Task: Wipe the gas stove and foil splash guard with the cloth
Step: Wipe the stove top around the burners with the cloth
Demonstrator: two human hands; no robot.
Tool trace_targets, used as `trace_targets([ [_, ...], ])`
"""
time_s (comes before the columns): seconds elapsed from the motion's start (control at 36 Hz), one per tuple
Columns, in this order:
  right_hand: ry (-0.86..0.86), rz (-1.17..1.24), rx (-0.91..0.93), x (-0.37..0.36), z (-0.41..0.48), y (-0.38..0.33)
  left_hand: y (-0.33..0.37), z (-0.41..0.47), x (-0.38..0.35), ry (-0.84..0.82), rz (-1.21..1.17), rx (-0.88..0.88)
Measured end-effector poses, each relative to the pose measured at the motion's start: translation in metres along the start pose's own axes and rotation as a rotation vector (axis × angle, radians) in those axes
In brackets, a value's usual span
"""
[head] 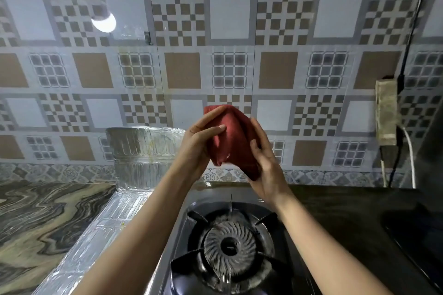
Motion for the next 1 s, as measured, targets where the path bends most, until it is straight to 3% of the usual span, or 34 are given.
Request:
trace_targets([
  [0.08,0.056,0.024,-0.052,0.009,0.015,0.001,0.001,0.013,0.012,0.009,0.062,-0.001],
  [0.25,0.053,-0.211,-0.1,0.022,0.043,-0.005,0.003,0.034,0.039,-0.005,0.189,0.043],
  [0.53,0.208,-0.212,-0.193,0.035,0.074,0.042,-0.021,0.06,0.082,0.013,0.327,0.109],
  [0.67,0.12,-0.5,-0.238,0.056,0.086,0.07,-0.052,0.073,0.112,0.09,0.428,0.171],
  [0.86,-0.061,-0.833,-0.177,0.076,0.104,0.101,-0.082,0.086,0.132,0.169,0.399,0.188],
  [1.0,-0.143,-0.905,-0.269,0.08,0.084,0.124,-0.107,0.073,0.154,0.188,0.397,0.239],
])
Point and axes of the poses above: each hand's wrist, its own z-axis towards the middle knuckle, its own x-axis out of the back of the hand, y = z × x, the point moved 2 cm from there along z, towards the middle knuckle, and after that the axes turned 4 degrees about x, right-handed, at the moved point
